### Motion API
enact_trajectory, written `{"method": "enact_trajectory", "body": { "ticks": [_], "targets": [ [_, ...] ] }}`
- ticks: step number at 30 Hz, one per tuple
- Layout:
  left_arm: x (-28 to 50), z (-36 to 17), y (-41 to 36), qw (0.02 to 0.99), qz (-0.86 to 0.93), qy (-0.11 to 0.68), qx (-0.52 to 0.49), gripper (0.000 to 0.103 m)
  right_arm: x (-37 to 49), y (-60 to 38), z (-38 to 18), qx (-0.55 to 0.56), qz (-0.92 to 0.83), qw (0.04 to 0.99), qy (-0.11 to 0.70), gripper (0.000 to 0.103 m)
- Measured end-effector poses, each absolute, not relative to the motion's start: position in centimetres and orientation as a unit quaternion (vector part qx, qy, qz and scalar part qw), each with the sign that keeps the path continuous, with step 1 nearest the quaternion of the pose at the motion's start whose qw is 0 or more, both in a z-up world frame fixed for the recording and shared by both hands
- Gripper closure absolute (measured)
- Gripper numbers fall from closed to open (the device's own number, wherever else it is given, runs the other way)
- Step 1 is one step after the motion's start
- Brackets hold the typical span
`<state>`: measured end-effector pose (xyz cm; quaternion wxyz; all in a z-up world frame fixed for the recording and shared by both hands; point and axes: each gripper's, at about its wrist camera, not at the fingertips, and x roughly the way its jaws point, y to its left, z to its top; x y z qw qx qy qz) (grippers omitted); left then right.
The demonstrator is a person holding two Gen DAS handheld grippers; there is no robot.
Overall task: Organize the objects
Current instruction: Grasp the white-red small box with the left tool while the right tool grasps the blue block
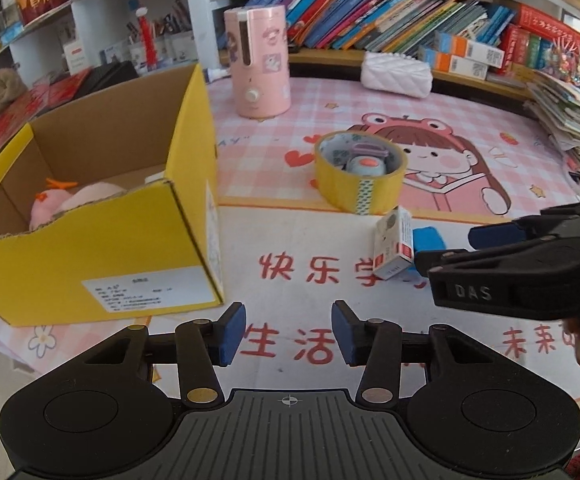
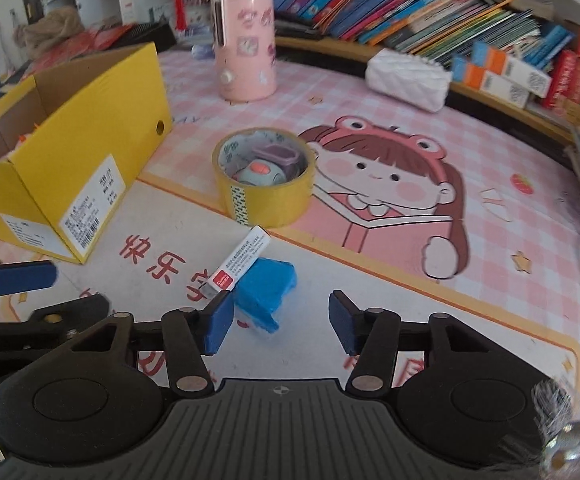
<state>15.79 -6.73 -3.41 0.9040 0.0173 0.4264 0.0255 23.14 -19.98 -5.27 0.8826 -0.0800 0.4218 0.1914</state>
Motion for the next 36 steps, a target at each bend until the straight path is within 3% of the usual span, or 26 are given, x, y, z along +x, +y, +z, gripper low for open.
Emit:
{"method": "enact_trajectory", "body": {
  "ticks": [4, 13, 24, 36],
  "targets": [
    [16.0, -3.4, -6.9, 0.903, 0.024, 0.429, 0.023, 0.057, 24.7, -19.3, -6.6, -0.094, 0.205, 0.873, 0.432, 0.052],
    [17.3, -3.6, -8.0, 0.905, 0.006, 0.424, 0.023, 0.057, 25.3, -20.8, -6.0, -0.076, 0.203, 0.887, 0.408, 0.067],
    [19.8, -4.0, -10.9, 0.914, -0.040, 0.403, 0.013, 0.057, 22.2, -27.7, -2.4, -0.034, 0.114, 0.915, 0.385, 0.067],
    [22.1, -5.5, -11.8, 0.911, -0.033, 0.410, 0.017, 0.057, 20.9, -29.2, -2.8, -0.034, 0.093, 0.916, 0.388, 0.067]
  ]
}}
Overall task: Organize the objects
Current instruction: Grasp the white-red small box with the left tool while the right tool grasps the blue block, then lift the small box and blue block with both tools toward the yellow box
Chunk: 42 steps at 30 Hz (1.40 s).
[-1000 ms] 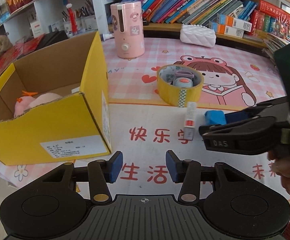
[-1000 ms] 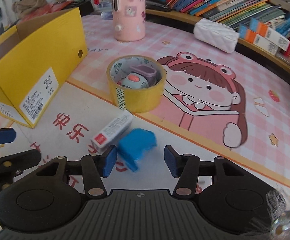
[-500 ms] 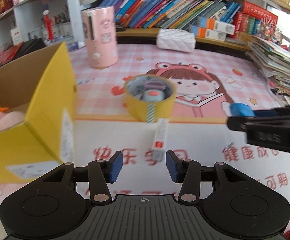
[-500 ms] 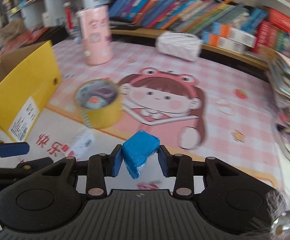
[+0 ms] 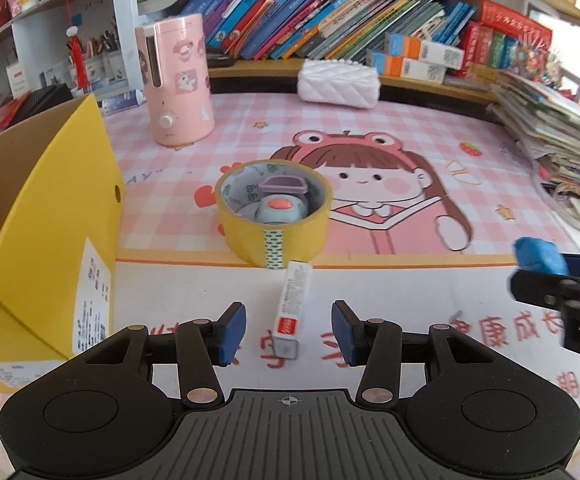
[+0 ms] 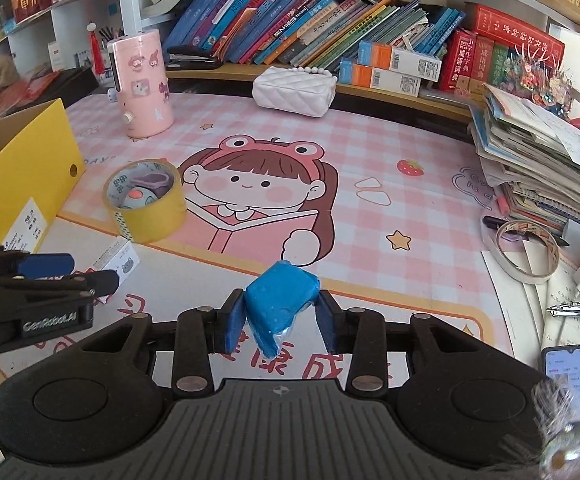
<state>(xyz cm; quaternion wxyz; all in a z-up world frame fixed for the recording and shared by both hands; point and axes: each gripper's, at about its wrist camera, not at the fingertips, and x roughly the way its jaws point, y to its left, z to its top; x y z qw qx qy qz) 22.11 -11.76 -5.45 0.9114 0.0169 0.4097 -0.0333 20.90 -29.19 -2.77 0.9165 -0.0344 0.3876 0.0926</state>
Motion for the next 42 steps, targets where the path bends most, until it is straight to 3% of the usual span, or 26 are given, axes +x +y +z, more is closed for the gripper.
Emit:
{"method": "enact_trajectory", "body": {
  "ticks": [3, 7, 11, 24, 42],
  "targets": [
    [23.1, -6.0, -11.6, 0.909, -0.031, 0.414, 0.013, 0.058, 21.0, -29.2, -2.8, -0.036, 0.094, 0.916, 0.388, 0.067],
    [23.9, -6.9, -12.2, 0.903, -0.041, 0.426, 0.026, 0.067, 21.2, -29.1, -3.0, -0.041, 0.095, 0.913, 0.394, 0.067],
    [23.8, -7.2, -12.6, 0.901, -0.051, 0.429, 0.036, 0.090, 21.3, -28.9, -3.0, -0.044, 0.096, 0.913, 0.394, 0.067],
    [17.7, -1.9, -7.9, 0.923, -0.080, 0.374, -0.039, 0.090, 19.6, -25.9, -1.2, -0.012, 0.097, 0.916, 0.389, 0.067],
    [6.5, -0.2, 4.2, 0.928, -0.021, 0.368, -0.060, 0.090, 10.8, -12.9, -0.3, -0.047, 0.158, 0.908, 0.385, 0.067]
  ]
}}
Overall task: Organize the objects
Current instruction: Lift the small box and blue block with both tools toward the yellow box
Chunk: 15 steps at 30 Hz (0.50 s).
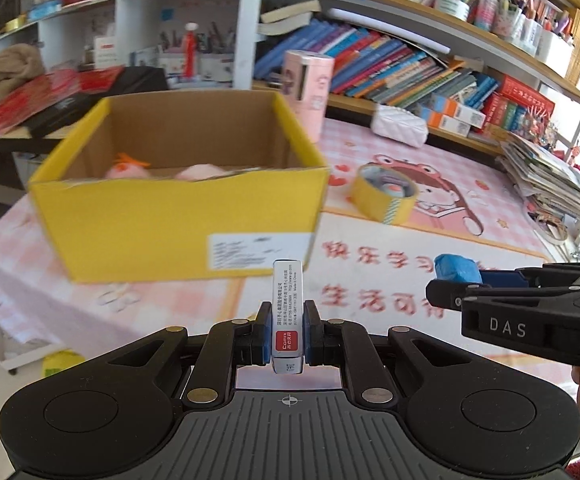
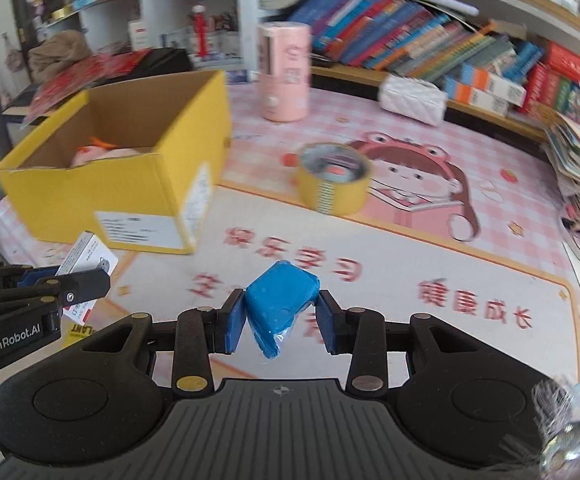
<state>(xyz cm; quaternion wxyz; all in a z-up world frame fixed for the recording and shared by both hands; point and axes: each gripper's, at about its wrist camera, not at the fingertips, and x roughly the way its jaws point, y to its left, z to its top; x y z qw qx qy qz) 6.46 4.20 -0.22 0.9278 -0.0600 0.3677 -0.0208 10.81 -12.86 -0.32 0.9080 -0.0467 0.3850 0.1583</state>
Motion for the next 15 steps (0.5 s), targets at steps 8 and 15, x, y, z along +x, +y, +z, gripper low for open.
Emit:
{"method": "enact_trajectory", "body": {
  "ticks": [8, 15],
  "targets": [
    [2.9, 0.0, 7.7, 0.928, -0.011, 0.368, -0.054, 0.090, 6.7, -8.9, -0.8, -0.043, 0.174, 0.902, 0.393, 0.067],
    [0.8, 0.0, 9.8, 0.930, -0.012, 0.364, -0.050, 0.090, 4.1, -6.7, -1.3, -0.036, 0.174, 0.899, 0.400, 0.067]
  ]
}}
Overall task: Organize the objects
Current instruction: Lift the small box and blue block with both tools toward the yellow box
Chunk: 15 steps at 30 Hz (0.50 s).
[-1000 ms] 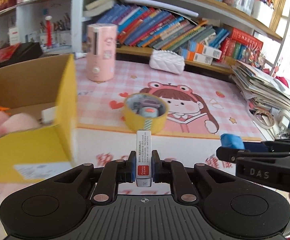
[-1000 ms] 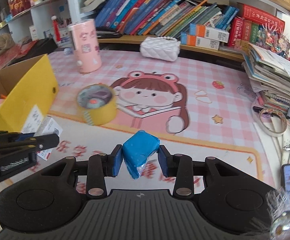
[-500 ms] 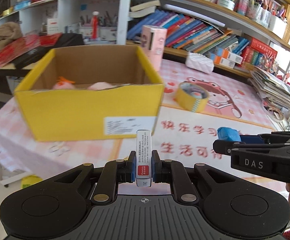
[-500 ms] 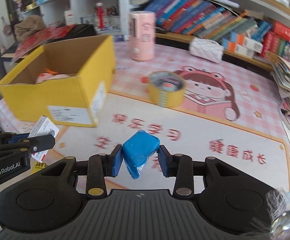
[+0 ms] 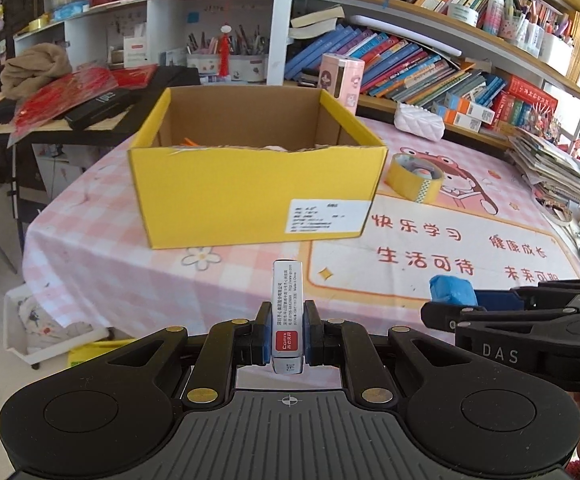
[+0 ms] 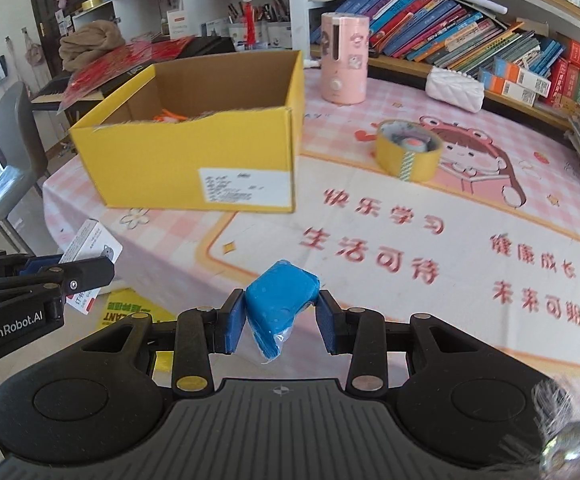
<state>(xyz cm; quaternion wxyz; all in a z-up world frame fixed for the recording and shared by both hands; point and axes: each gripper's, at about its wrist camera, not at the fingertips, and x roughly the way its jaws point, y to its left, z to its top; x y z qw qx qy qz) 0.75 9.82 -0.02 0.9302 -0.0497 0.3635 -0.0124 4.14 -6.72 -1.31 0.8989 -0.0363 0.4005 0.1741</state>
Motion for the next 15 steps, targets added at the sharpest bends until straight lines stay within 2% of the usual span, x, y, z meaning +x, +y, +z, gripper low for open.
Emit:
{"method": "enact_trajectory", "body": {
  "ticks": [15],
  "targets": [
    [-2.6, 0.4, 13.5, 0.937, -0.001, 0.345, -0.054, 0.090, 1.3, -2.6, -1.5, -0.041, 0.189, 0.892, 0.408, 0.067]
  ]
}}
